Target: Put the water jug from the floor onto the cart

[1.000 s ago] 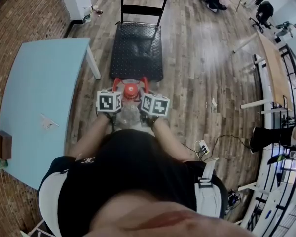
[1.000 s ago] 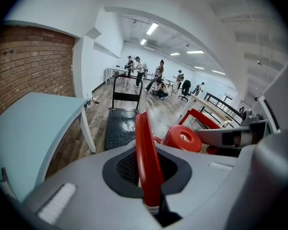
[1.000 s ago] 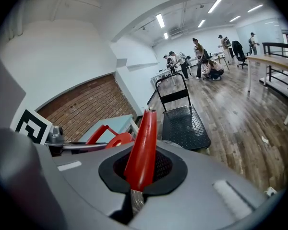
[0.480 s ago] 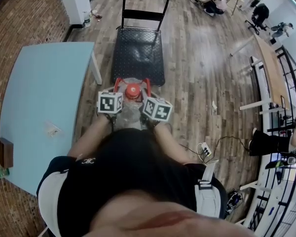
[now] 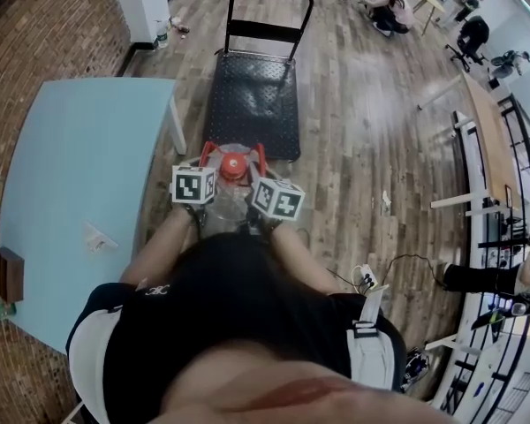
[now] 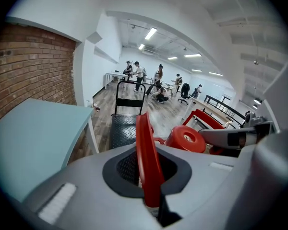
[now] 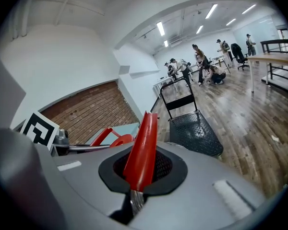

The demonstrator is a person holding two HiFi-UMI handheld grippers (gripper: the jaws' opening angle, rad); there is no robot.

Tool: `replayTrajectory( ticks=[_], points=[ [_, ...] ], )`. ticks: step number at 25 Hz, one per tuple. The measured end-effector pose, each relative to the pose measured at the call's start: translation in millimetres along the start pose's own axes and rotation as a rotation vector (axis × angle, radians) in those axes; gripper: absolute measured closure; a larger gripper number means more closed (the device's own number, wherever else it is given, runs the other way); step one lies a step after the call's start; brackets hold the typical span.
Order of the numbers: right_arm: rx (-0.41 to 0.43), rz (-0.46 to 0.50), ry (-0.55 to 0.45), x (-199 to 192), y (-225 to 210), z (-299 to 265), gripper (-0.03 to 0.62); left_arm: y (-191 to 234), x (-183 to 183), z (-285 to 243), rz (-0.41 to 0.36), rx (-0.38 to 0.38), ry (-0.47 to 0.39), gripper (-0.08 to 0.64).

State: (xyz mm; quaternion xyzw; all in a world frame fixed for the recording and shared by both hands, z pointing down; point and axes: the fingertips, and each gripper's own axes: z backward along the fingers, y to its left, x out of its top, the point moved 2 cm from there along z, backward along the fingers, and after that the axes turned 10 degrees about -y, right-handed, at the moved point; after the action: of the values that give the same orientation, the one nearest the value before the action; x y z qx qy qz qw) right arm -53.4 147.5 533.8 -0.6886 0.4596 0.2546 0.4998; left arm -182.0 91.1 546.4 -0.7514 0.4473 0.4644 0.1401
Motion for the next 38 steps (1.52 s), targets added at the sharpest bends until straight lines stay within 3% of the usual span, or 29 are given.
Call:
replayTrajectory(
  ticks=[8, 19, 29, 38],
  points=[
    [0.033, -0.030, 0.069, 15, -20, -56, 0.572, 15, 15, -46, 0.028, 0.050, 0.033, 0.551],
    [0.127, -0.050, 0.110, 64, -43, -123, 0.573, 27, 69, -101, 0.019, 0.156, 0.033, 0.551],
    [0.128, -0.052, 0.151, 106, -104, -156, 0.572, -4, 103, -168, 0.017, 0.165, 0.043, 0.551],
    [0.118, -0.038, 0.163, 124, -138, -169, 0.572, -21, 106, -204, 0.045, 0.160, 0.061, 0.549]
  ],
)
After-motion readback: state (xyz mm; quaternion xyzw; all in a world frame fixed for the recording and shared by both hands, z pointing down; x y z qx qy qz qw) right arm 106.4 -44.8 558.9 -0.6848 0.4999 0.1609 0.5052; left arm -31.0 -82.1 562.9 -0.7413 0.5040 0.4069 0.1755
